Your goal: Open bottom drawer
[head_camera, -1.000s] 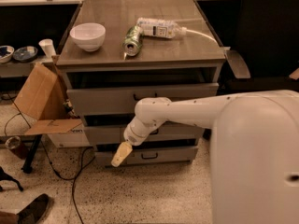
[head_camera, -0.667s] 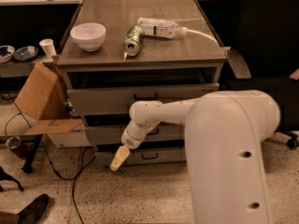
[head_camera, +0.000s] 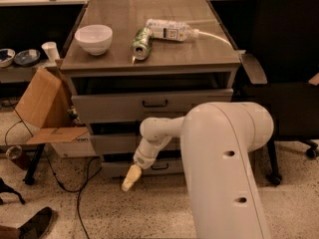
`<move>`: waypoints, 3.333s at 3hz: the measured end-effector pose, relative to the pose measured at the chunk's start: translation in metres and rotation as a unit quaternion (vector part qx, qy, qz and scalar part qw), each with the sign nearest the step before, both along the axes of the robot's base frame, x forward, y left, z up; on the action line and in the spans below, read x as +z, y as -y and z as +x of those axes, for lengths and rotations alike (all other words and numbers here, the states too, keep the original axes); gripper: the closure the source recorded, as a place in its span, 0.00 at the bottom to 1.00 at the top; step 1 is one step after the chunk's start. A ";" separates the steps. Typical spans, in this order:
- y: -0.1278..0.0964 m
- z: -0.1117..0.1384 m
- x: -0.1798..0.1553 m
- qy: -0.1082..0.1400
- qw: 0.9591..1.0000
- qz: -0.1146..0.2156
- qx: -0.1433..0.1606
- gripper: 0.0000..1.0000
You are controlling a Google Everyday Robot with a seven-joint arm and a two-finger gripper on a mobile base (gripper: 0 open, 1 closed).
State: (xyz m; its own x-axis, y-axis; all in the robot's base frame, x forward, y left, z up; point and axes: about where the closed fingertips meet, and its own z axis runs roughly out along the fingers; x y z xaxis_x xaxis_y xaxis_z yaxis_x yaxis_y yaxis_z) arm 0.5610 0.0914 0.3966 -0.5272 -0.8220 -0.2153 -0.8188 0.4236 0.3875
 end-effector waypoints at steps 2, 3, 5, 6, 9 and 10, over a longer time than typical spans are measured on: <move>0.010 -0.011 -0.027 -0.023 0.999 -0.014 -0.041 0.00; -0.006 0.002 -0.052 0.008 1.000 0.011 -0.027 0.00; -0.034 0.029 -0.104 0.079 0.993 0.086 -0.013 0.00; -0.047 0.051 -0.110 0.123 0.985 0.123 -0.007 0.00; -0.073 0.091 -0.150 0.196 0.966 0.163 -0.036 0.00; -0.076 0.106 -0.164 0.223 0.960 0.161 -0.062 0.00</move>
Offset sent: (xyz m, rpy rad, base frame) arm -0.0100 -0.0101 -0.0250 -0.0257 0.0424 -0.0733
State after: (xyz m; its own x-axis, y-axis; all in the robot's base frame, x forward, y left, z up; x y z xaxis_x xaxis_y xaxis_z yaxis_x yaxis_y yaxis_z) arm 0.6671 0.1670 0.2329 -0.4130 -0.6124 -0.6741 -0.8849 0.4449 0.1380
